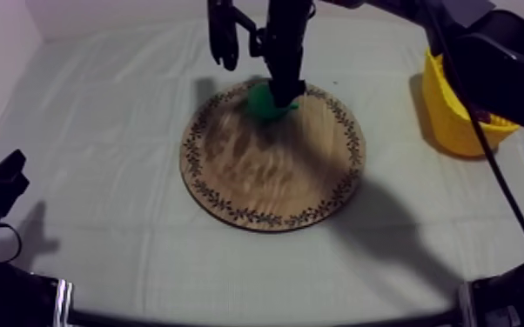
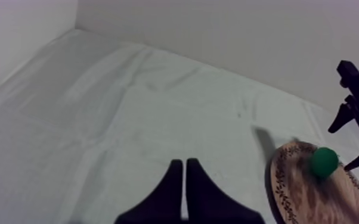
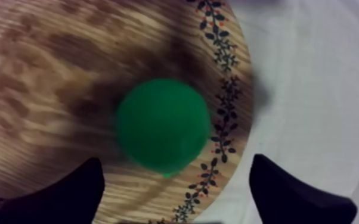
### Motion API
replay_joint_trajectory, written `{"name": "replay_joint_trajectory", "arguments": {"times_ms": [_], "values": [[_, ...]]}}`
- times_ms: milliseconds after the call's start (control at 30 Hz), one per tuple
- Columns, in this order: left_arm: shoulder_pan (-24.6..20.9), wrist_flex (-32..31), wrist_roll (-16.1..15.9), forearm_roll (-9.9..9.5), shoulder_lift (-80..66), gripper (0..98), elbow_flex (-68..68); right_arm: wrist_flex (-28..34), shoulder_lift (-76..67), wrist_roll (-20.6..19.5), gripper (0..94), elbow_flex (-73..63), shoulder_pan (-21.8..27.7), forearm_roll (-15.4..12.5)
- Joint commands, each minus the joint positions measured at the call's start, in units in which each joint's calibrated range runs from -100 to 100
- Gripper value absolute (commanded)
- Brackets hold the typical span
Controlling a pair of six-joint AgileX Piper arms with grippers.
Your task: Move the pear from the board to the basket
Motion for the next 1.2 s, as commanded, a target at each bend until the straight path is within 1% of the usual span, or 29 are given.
{"name": "replay_joint_trajectory", "arguments": {"times_ms": [0, 333, 467, 600, 767, 867, 1000, 1167], "values": [[0.0, 0.0, 0.0, -0.01, 0.0, 0.1, 0.0, -0.1, 0.8, 0.0, 73.1, -0.2, 0.1, 0.0], [0.0, 0.0, 0.0, -0.01, 0.0, 0.1, 0.0, -1.7, 4.2, 0.3, 71.7, -0.5, -0.1, 0.2], [0.0, 0.0, 0.0, -0.01, 0.0, 0.1, 0.0, -2.7, 5.4, 0.6, 69.5, -0.5, -0.3, 0.0], [0.0, 0.0, 0.0, -0.01, 0.0, 0.1, 0.0, -3.8, 6.4, 0.7, 62.0, -0.7, -0.6, -0.2], [0.0, 0.0, 0.0, -0.01, 0.0, 0.1, 0.0, -5.1, 7.5, 1.7, 44.0, -1.5, -0.6, -0.5], [0.0, 0.0, 0.0, -0.01, 0.0, 0.1, 0.0, -5.6, 7.8, 1.7, 36.2, -2.0, -0.6, -0.5], [0.0, 0.0, 0.0, -0.01, 0.0, 0.1, 0.0, -5.6, 7.0, 1.7, 32.6, -2.1, -0.4, -0.3], [0.0, 0.0, 0.0, -0.01, 0.0, 0.1, 0.0, -5.2, 3.3, 1.6, 31.9, -0.8, 0.0, 0.1]]}}
